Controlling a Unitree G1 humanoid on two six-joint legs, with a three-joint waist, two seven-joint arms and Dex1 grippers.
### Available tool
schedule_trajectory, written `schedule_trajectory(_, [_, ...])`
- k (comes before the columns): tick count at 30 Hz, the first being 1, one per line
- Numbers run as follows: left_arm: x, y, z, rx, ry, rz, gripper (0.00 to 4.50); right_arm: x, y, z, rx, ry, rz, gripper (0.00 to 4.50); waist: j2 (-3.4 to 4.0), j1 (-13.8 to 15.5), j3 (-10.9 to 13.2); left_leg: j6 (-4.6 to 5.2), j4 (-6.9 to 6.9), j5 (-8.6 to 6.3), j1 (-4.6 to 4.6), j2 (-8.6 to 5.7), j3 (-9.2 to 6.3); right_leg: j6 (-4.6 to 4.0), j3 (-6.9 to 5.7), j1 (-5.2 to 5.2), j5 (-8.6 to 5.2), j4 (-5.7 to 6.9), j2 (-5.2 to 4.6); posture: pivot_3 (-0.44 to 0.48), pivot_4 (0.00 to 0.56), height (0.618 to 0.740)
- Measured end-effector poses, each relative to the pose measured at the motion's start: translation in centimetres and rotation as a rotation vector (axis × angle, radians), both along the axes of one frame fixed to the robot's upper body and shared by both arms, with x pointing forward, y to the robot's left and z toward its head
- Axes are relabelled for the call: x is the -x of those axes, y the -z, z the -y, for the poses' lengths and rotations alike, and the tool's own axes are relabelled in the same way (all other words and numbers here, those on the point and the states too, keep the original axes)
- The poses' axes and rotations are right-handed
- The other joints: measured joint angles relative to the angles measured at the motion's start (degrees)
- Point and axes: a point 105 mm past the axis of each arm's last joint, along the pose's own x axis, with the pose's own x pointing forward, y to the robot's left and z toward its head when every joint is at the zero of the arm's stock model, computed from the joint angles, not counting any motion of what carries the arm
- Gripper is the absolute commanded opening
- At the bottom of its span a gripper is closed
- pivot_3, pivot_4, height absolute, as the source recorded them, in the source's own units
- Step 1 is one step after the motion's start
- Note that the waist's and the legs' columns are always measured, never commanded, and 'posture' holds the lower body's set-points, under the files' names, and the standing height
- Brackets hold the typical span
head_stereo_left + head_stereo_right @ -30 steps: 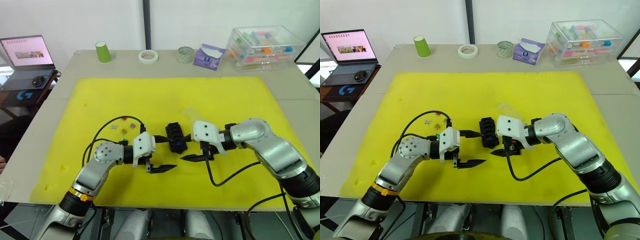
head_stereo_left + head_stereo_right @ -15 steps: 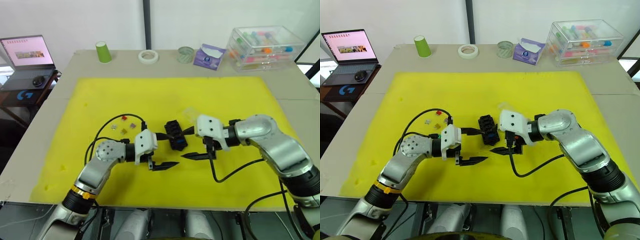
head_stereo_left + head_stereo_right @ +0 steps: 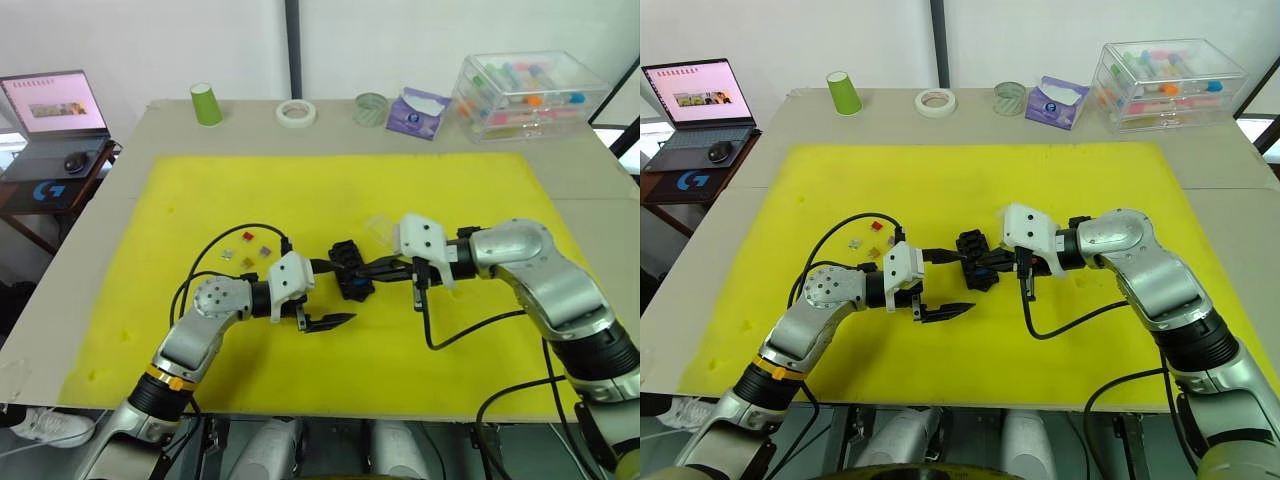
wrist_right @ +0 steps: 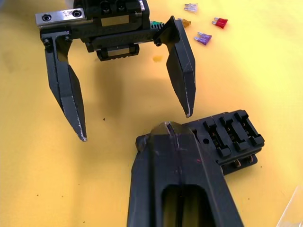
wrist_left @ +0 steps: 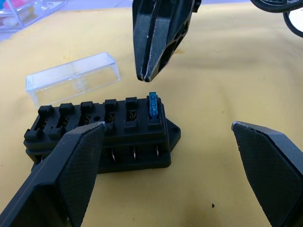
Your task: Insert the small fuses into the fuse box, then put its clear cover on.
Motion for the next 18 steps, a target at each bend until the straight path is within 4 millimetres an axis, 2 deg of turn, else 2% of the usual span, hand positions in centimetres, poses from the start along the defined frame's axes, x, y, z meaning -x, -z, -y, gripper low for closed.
schedule_trajectory(6, [-0.1, 0.0, 0.0, 0.001, -0.008, 0.002, 4.5, -0.3, 0.6, -0.2, -0.008, -0.006, 0.001, 0.01, 0.0, 0.0, 0.0, 0.0, 0.0, 0.0, 0.0, 0.0, 0.0, 0.0, 0.0, 0.0, 0.0, 0.0, 0.0, 0.0, 0.15, 0.74])
schedule_trajectory(10, [-0.2, -0.1, 0.0, 0.001, -0.014, 0.004, 4.5, -0.4, 2.4, 0.4, 0.014, 0.004, -0.034, 0.01, 0.0, 0.0, 0.0, 0.0, 0.01, 0.0, 0.0, 0.0, 0.0, 0.0, 0.0, 0.01, 0.0, 0.0, 0.0, 0.0, 0.15, 0.74])
schedule_trajectory(18, [-0.2, -0.1, -0.1, -0.004, -0.016, 0.006, 4.5, -0.9, 2.7, 0.5, -0.014, 0.007, -0.026, 0.01, 0.0, 0.0, 0.0, 0.0, 0.02, 0.0, 0.03, 0.0, -0.01, 0.0, 0.0, 0.03, 0.0, 0.01, 0.01, 0.0, 0.15, 0.74])
